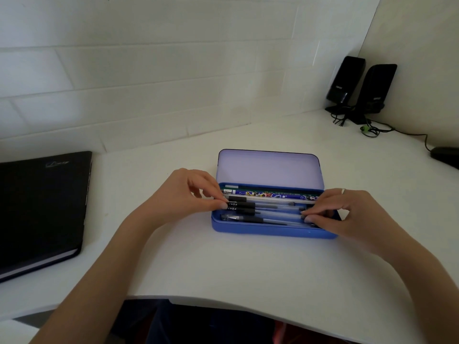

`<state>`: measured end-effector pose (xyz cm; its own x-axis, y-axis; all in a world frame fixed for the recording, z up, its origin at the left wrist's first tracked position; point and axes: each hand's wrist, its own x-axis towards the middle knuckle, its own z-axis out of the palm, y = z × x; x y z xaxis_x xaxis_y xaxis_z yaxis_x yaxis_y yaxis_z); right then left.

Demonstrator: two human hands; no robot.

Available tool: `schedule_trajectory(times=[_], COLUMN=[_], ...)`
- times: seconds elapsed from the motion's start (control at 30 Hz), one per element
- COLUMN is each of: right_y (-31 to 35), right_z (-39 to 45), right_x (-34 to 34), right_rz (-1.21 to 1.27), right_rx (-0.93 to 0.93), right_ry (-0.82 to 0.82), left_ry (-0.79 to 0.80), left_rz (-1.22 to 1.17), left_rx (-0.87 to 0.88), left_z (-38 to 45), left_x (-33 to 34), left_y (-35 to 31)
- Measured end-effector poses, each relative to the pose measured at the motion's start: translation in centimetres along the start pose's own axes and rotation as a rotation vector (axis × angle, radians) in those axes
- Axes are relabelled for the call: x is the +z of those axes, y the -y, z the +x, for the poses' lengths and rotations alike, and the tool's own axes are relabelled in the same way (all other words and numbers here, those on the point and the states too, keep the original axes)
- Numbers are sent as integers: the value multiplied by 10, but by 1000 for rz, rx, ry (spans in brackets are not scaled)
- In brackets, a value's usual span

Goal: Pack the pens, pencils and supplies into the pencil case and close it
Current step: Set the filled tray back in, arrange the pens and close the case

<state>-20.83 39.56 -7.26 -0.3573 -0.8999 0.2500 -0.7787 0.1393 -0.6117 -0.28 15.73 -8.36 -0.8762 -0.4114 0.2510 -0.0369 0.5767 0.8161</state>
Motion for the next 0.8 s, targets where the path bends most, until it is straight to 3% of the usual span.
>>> schedule_trajectory(times=[0.2,0.8], right_y=[0,6], right_z=[-1,-2], right_x=[-3,-2], right_rz=[36,72], right_rx=[-18,28], right_ry=[-44,121], left_ry=[-2,-12], left_rz=[7,-6], left_rx=[-6,-5], left_z=[0,0], left_x=[0,2], left_y=[0,2])
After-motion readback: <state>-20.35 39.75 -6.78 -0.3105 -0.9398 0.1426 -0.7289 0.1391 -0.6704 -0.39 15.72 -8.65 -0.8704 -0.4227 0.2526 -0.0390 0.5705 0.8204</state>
